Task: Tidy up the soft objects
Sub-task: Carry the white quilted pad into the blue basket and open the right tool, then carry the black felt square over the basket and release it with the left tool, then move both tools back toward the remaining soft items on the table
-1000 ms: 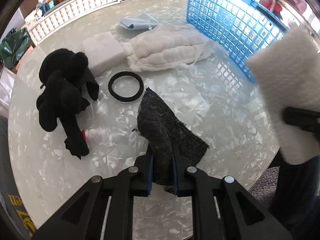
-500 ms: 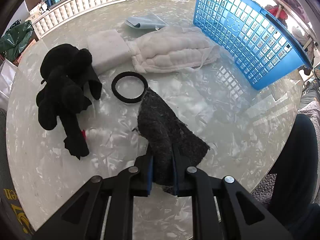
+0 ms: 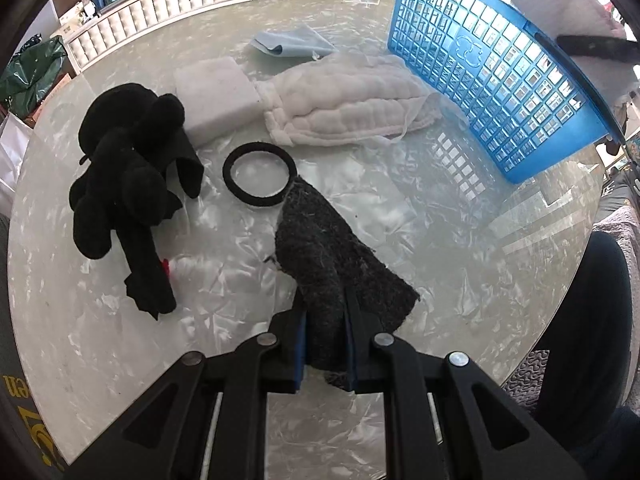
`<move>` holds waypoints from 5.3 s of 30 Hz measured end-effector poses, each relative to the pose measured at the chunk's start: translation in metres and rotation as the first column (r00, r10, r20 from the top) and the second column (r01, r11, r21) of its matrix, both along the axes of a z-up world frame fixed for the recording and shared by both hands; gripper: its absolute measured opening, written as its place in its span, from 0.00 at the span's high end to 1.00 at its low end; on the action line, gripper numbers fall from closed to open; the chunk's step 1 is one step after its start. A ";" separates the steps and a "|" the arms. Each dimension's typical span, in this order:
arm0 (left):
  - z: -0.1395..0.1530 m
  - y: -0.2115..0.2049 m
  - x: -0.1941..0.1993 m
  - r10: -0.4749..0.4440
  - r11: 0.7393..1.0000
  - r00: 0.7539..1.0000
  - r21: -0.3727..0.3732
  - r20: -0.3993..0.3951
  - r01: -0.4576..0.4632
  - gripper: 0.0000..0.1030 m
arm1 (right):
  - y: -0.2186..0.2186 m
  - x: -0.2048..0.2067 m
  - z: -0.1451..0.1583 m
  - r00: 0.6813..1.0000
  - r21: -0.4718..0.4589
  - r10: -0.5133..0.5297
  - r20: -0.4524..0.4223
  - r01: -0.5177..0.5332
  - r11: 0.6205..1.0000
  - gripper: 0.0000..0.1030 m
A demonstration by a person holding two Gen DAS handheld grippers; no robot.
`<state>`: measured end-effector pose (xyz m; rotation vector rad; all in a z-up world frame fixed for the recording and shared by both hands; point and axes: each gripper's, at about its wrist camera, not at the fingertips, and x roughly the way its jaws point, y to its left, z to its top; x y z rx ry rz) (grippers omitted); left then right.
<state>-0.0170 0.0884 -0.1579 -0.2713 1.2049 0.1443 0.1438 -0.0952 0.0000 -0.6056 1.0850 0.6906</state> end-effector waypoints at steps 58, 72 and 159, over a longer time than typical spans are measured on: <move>0.106 -0.026 0.016 -0.025 0.998 0.992 0.053 0.124 0.019 0.86 | -0.049 -0.045 -0.002 0.994 0.043 -0.039 0.102 0.034 0.998 0.00; 0.200 -0.048 0.075 -0.171 0.978 0.944 0.164 0.282 0.128 0.86 | -0.062 -0.039 0.000 0.984 -0.011 -0.097 0.148 0.100 0.995 0.00; 0.193 -0.125 0.149 -0.553 0.788 0.829 0.379 0.088 0.485 0.11 | -0.083 -0.024 0.016 0.980 0.152 -0.197 0.040 0.189 0.970 0.00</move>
